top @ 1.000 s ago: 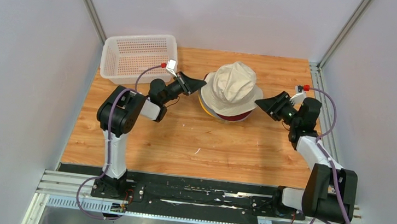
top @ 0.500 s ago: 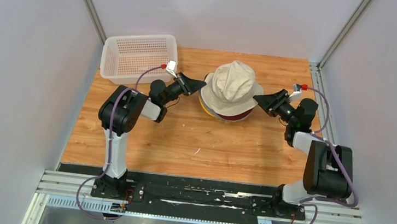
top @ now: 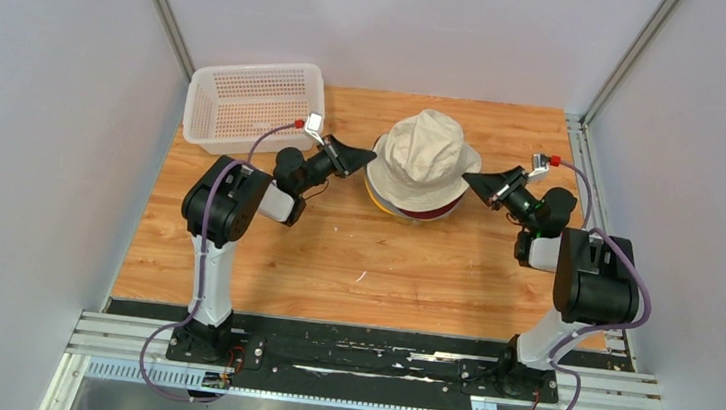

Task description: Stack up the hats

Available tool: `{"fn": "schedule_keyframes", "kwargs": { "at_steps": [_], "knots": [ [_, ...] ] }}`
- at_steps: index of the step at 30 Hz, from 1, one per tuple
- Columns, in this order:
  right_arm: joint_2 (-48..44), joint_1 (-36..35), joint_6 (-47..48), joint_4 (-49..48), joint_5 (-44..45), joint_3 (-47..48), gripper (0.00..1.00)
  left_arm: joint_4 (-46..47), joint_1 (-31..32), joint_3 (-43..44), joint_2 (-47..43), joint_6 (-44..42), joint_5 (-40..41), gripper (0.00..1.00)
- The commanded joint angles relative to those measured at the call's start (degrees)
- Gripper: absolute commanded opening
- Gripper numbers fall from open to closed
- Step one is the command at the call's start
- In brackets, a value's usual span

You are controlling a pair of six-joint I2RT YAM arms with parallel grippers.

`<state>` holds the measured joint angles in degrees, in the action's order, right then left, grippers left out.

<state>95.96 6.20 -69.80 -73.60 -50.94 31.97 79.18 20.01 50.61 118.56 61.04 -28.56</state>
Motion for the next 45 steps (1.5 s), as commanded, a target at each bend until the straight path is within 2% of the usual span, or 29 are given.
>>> {"fn": "schedule_keyframes", "kwargs": {
  "at_steps": [1,12,34,45],
  "knots": [
    [3.5,0.7,-0.5,-2.3,0.8,-1.1,0.00,-6.1,-0.5,-1.9,1.3,-3.9,1.8,0.00],
    [10.7,0.7,-1.0,-6.6,0.7,-1.0,0.00,-3.6,-0.4,-3.4,4.2,-2.9,3.1,0.00],
    [14.7,0.4,0.4,-8.1,-0.3,-2.3,0.01,-1.8,-0.4,-5.4,6.5,-2.9,3.8,0.00],
    [14.2,-4.0,2.6,-5.5,1.2,-3.2,0.00,-15.2,-0.7,6.4,4.5,-6.4,2.5,0.00]
  ]
}}
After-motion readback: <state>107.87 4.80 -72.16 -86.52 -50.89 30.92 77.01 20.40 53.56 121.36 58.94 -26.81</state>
